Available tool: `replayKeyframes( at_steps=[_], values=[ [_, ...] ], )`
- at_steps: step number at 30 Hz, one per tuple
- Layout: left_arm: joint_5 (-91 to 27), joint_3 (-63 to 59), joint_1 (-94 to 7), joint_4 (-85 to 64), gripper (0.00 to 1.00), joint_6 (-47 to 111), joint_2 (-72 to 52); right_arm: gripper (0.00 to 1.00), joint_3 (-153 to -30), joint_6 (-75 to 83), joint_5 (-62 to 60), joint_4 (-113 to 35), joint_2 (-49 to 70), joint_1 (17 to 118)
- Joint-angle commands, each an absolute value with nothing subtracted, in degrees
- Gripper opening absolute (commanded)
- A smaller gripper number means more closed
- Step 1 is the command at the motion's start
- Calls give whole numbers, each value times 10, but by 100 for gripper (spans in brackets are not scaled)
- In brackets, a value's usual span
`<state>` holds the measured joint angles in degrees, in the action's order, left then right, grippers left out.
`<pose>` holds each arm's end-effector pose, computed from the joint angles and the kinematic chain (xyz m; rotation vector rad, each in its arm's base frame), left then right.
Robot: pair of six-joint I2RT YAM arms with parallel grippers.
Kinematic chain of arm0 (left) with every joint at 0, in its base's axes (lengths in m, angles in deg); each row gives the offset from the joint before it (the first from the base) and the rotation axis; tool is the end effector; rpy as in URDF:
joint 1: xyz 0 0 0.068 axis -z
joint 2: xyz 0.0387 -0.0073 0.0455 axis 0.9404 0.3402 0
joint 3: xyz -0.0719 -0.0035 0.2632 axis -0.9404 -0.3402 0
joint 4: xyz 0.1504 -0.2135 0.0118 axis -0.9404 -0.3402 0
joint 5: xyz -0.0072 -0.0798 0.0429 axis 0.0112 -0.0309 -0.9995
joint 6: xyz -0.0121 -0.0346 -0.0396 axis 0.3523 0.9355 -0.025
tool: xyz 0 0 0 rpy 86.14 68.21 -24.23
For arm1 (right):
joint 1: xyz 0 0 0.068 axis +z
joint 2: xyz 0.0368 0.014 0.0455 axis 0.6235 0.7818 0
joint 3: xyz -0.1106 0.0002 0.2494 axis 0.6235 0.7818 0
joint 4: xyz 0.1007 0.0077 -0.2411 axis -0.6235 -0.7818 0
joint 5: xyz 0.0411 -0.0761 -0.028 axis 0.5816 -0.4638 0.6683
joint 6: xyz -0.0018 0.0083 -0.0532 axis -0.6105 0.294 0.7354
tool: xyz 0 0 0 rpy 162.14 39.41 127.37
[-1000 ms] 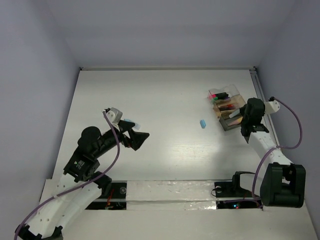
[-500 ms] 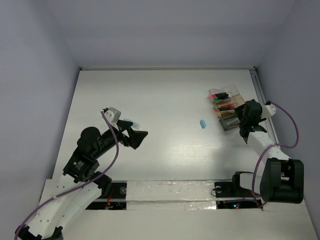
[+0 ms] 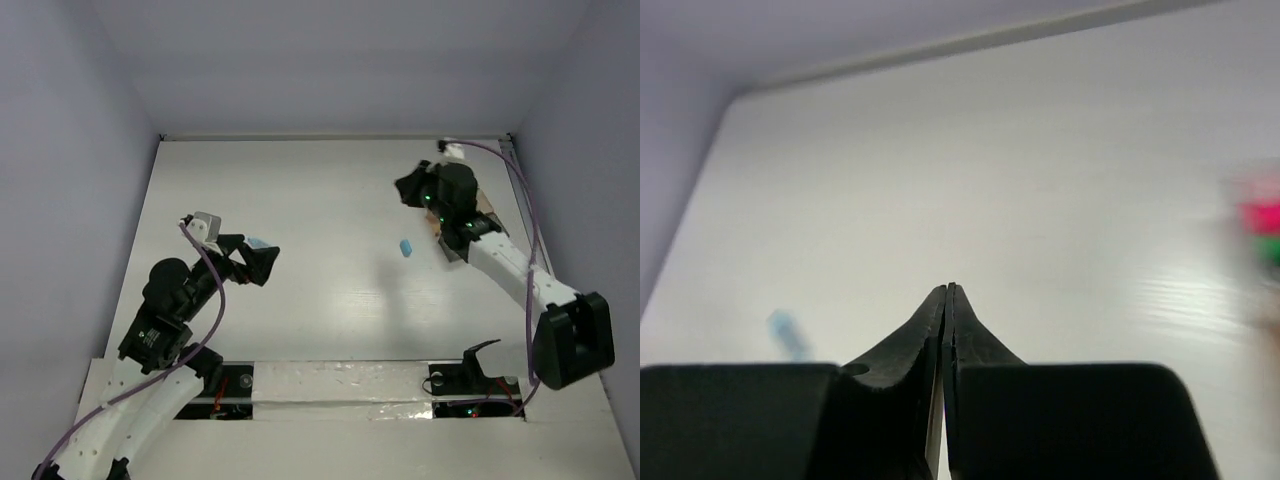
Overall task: Sort the stationery into containers
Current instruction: Pick up the pen from the center of the board.
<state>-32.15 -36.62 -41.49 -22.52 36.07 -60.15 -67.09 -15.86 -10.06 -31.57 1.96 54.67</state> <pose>0.0998 -0.0604 0.3430 0.2969 1.5367 -0.7230 0.2865 0.0818 0.3040 0.1902 1.8436 0.5038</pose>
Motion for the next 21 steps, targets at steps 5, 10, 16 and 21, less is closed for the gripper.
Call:
replayKeyframes(
  at_steps=[5,10,16,21],
  values=[
    [-387,-336,-463,-205,99,363,-615,11,-852,-30,62,-345,222,756],
    [-400,-329,-489,-209,99,363,-608,38,-976,-1,132,-332,343,817],
    [-426,-329,-520,-207,99,365,-606,73,-1158,93,92,-489,503,868],
    [-419,-329,-533,-205,99,366,-597,76,-1317,145,-1,-608,613,900]
  ],
)
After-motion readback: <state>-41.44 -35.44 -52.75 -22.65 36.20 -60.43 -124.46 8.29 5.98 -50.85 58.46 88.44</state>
